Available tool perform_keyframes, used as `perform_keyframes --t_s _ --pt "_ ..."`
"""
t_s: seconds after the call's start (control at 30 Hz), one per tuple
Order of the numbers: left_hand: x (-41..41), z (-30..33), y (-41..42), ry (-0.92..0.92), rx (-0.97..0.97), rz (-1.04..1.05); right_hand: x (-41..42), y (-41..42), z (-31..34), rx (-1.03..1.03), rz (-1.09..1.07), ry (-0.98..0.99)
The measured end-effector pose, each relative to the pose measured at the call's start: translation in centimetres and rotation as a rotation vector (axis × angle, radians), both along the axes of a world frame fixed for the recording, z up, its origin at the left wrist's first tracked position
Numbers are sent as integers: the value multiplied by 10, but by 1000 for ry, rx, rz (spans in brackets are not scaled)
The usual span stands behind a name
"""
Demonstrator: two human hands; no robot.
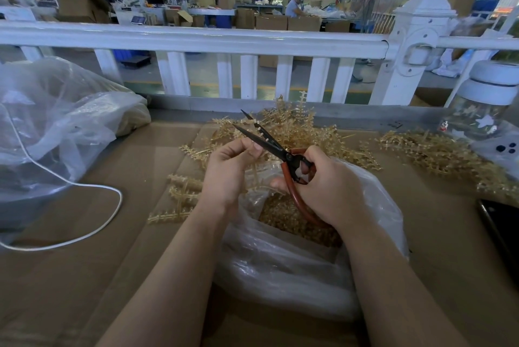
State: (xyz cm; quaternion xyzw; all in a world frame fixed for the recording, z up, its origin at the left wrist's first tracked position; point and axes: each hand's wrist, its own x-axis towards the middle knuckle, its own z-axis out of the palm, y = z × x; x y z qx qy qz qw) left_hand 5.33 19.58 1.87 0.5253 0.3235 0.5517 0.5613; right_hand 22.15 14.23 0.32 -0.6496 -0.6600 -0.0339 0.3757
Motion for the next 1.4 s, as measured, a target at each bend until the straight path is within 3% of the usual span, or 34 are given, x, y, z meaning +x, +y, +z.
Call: perform_keyframes --t_s 0.17,0.83,1.4 --pt "-1 0 1 -3 -25 9 1 1 -1 -21 -16 -6" --pt "-2 3 -1 83 169 90 1 0 2 43 -25 -33" --pt "-3 1 -1 -11 97 10 0 2 2 15 -10 -1"
